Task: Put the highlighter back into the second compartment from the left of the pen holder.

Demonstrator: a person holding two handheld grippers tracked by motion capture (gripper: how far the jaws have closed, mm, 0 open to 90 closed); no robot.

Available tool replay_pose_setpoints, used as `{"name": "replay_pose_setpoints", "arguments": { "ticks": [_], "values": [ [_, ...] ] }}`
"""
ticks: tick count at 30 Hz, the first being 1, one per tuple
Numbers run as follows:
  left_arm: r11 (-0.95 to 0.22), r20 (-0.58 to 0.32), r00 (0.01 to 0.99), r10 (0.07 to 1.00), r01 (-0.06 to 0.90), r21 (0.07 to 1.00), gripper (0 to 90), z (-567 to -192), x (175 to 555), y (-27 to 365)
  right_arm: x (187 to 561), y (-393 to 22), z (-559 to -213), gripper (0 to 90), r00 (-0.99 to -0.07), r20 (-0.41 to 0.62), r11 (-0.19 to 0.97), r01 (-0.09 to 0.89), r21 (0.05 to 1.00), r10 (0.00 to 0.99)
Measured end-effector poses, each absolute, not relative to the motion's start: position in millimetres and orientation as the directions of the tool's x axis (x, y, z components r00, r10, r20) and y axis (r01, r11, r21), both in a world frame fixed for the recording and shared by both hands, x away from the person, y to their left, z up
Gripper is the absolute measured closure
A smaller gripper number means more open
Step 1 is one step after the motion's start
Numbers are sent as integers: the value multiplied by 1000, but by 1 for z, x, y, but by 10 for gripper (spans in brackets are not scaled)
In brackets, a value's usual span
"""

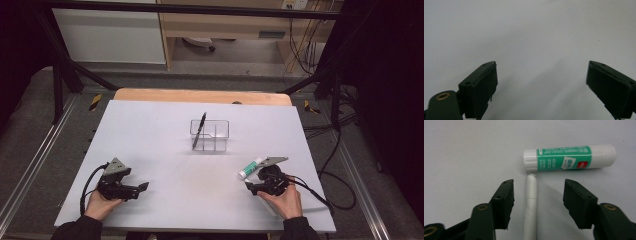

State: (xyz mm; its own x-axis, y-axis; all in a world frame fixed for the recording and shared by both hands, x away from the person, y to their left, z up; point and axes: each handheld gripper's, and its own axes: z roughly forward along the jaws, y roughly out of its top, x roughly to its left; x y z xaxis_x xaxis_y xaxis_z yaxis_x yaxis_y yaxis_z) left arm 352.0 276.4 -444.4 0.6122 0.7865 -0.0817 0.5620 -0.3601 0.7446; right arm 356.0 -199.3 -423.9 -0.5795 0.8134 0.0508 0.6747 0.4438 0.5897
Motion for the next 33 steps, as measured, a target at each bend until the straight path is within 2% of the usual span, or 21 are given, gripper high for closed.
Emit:
{"name": "replay_pose_setpoints", "arguments": {
  "ticks": [4,9,27,33],
  "values": [
    [-357,-85,610,788,565,744,100,-444,352,277,355,-197,-426,534,-575,68,444,696,565,815],
    [-355,-88,611,786,564,746,100,-444,352,277,351,-197,-426,592,-569,85,448,722,526,818],
    [-357,-85,613,785,561,747,100,-443,351,279,347,-200,-428,728,-539,110,430,764,481,835],
    [-361,-81,614,785,560,746,100,-443,351,279,346,-199,-430,775,-548,81,453,758,469,833]
  ]
}}
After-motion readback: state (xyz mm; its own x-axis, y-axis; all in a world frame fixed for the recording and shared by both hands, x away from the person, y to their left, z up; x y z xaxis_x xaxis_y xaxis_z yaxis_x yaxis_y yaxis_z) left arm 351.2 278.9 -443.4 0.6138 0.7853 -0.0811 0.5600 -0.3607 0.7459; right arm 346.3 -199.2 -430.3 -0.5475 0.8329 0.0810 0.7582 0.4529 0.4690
